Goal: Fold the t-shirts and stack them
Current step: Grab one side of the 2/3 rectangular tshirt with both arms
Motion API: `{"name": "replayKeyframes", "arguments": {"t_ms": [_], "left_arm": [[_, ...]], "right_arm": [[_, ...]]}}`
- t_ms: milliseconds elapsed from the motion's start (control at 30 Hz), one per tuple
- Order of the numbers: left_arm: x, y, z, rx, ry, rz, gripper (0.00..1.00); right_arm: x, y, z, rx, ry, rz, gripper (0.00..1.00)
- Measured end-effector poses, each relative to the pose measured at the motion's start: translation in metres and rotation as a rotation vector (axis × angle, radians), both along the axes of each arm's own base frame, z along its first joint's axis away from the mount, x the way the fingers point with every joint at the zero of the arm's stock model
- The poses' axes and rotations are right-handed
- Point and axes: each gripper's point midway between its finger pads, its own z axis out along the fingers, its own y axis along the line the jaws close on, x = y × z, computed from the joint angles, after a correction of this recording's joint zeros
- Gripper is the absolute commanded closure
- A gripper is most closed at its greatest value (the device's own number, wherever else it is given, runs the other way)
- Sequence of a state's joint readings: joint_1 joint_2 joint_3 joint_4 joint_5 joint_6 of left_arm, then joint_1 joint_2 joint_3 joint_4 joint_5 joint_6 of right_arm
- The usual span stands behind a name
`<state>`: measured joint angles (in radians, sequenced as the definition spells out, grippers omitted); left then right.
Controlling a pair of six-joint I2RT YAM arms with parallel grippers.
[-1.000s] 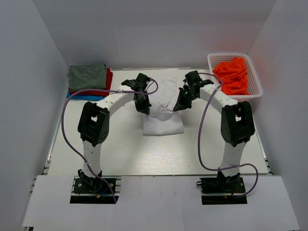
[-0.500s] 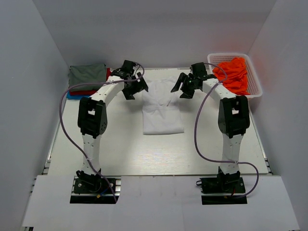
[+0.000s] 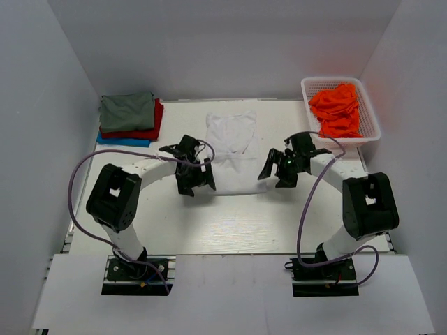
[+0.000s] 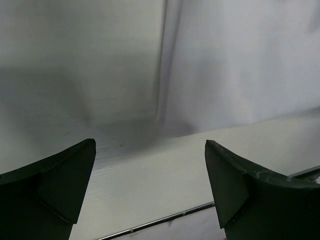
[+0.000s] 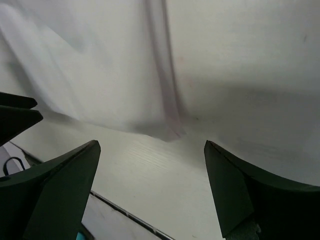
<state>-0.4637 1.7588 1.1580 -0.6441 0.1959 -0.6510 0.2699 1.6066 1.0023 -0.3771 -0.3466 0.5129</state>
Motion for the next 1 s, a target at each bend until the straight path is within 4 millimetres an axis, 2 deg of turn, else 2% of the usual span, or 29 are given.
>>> {"name": "replayKeyframes", "arguments": {"t_ms": [33,100,167,233,333,433,467,500,533,567,600,633,667,867,933,1000], "left_arm": [[-0.013,0.000,-0.006,-0.003,0.019,-0.015,0.00],[-0.029,-0.002,-0.018,-0.016,0.045,-0.032,0.08],[-0.030,-0.009,-0.016,-0.047,0.035,-0.041,0.12],[-0.028,-0.016,-0.016,-0.068,0.021,-0.045,0.18],[-0.025,-0.021,-0.018,-0.087,0.001,-0.043,0.30],[-0.024,-0.024,-0.021,-0.094,0.000,-0.040,0.45],[-0.023,-0.025,-0.022,-0.097,0.002,-0.038,0.50],[-0.023,-0.025,-0.024,-0.096,0.001,-0.039,0.60],[-0.023,-0.026,-0.025,-0.096,0.002,-0.044,0.67],[-0.024,-0.027,-0.027,-0.098,0.007,-0.042,0.73],[-0.024,-0.028,-0.028,-0.098,0.011,-0.044,0.90],[-0.025,-0.030,-0.029,-0.101,0.016,-0.041,0.99],[-0.026,-0.031,-0.030,-0.101,0.017,-0.046,1.00],[-0.033,-0.034,-0.029,-0.100,0.033,-0.057,1.00],[-0.041,-0.031,-0.027,-0.093,0.041,-0.063,1.00],[-0.058,-0.025,-0.023,-0.080,0.063,-0.072,1.00]], "right_arm": [[-0.012,-0.002,-0.010,-0.002,0.033,0.005,0.10],[-0.030,-0.004,-0.027,-0.003,0.090,0.011,0.10],[-0.042,-0.005,-0.038,0.006,0.128,0.012,0.10],[-0.040,-0.002,-0.037,0.025,0.116,0.018,0.11],[-0.033,0.002,-0.038,0.040,0.084,0.024,0.23],[-0.030,0.006,-0.042,0.062,0.081,0.028,0.43],[-0.030,0.007,-0.044,0.070,0.084,0.028,0.55],[-0.029,0.007,-0.046,0.071,0.084,0.027,0.60],[-0.030,0.007,-0.050,0.073,0.096,0.021,0.67],[-0.031,0.008,-0.052,0.081,0.100,0.024,0.80],[-0.032,0.009,-0.053,0.085,0.100,0.027,0.85],[-0.033,0.008,-0.055,0.084,0.102,0.021,0.95],[-0.035,0.008,-0.057,0.084,0.108,0.014,1.00],[-0.040,0.008,-0.055,0.095,0.117,0.005,1.00],[-0.048,0.006,-0.048,0.087,0.111,0.009,1.00],[-0.060,0.003,-0.036,0.086,0.102,0.020,1.00]]}}
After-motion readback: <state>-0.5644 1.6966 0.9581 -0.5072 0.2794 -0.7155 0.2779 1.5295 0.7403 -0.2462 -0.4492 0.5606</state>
